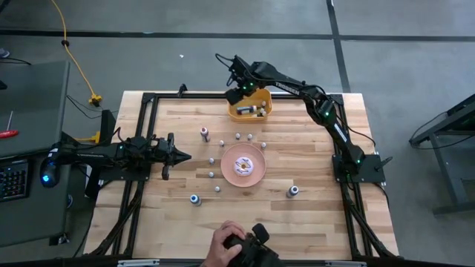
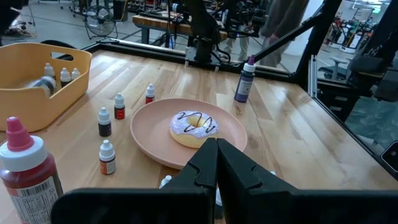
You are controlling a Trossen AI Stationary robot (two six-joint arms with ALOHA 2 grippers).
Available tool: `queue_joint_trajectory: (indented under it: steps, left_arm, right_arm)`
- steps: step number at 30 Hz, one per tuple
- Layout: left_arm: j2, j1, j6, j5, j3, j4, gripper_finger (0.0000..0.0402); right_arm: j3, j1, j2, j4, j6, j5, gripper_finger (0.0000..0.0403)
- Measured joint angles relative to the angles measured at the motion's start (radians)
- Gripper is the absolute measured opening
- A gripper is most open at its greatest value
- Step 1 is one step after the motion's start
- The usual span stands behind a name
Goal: Pick & Place food coloring
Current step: Put the large purple food coloring bottle into the orange bin
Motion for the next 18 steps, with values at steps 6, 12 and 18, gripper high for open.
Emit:
queue_joint_trajectory:
  steps: [6,12,18]
  left_arm:
    - [0.000,0.000,0.000,0.000,0.000,0.000,0.0001]
    - [0.000,0.000,0.000,0.000,0.000,0.000,0.0001]
    - [0.000,0.000,0.000,0.000,0.000,0.000,0.0001]
  right_arm:
    - [0.000,0.002,0.000,0.032,0.004,-0.002,0.0159]
    - [0.029,0.012,-0.003,0.017,-0.028,-0.005,0.0161]
    - [0.041,0.021,-0.051,0.018,-0.064,-0.029,0.0161]
